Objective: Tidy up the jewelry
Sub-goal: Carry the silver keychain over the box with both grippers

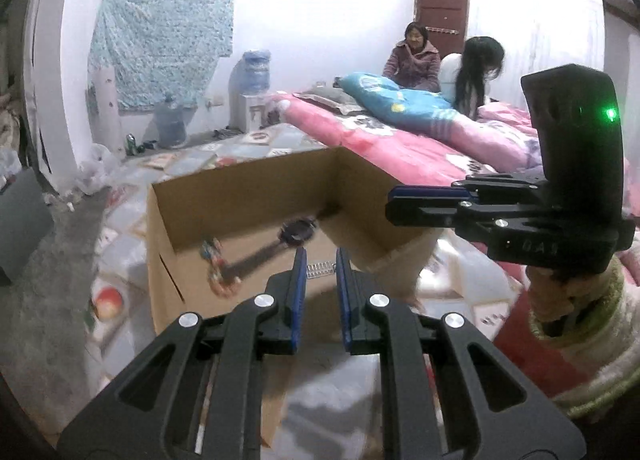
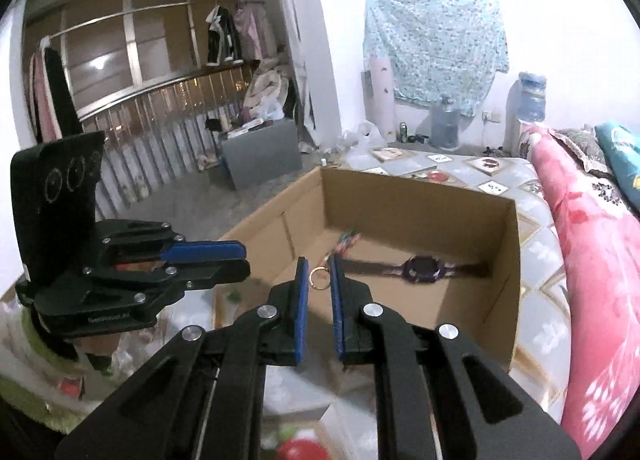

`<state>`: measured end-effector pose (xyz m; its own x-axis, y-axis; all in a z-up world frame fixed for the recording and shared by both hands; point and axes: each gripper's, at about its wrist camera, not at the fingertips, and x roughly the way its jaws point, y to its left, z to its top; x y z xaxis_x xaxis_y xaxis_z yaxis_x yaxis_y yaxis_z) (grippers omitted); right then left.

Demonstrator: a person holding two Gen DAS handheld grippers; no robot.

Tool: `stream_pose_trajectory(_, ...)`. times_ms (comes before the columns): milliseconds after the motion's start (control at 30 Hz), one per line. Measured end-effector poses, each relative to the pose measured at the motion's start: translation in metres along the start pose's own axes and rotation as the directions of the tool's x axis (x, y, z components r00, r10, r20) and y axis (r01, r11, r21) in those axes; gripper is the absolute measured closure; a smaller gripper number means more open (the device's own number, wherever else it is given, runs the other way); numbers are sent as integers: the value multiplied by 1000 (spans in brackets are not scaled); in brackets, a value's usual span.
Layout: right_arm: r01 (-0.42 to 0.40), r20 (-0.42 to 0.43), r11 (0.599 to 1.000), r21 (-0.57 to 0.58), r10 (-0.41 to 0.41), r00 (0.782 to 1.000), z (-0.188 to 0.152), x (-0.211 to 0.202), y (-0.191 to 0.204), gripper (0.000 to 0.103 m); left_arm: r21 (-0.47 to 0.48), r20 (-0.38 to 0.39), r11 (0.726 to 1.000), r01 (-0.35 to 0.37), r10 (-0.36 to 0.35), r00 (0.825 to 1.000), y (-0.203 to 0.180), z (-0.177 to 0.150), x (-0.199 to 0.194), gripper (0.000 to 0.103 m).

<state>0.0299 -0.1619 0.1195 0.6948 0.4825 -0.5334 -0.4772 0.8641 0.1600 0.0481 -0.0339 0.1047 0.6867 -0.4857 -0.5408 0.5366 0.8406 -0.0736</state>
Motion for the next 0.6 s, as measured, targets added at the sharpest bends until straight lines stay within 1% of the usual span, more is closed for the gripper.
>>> stream_pose_trajectory(67,5,-34,1000,27,-4,999,7,15,-13,92,-10,-16,1000,-10,10,1000,6,8,16,89)
stream_pose_trajectory(133,3,-82,997,82,4,997,11,33,-31,92,-42,-48,999,15,-17,999,16,14,36,89)
stream_pose_trajectory(200,1,-106,993,121,12,994,13,46,-45,92,-91,-100,996,19,-28,995,26,16,61,89)
stream_pose_trajectory(300,7,-129,988,157,13,992,14,63,-65,91,-164,-153,986,16,-41,987,40,17,90,89)
stream_pose_trajectory(400,5,-130,985,173,18,991,15,70,-74,91,-224,-150,974,41,-76,986,49,16,100,89)
stream_pose_trajectory(600,-18,-85,976,218,37,996,12,63,-92,90,-253,-118,966,46,-78,990,54,16,98,88)
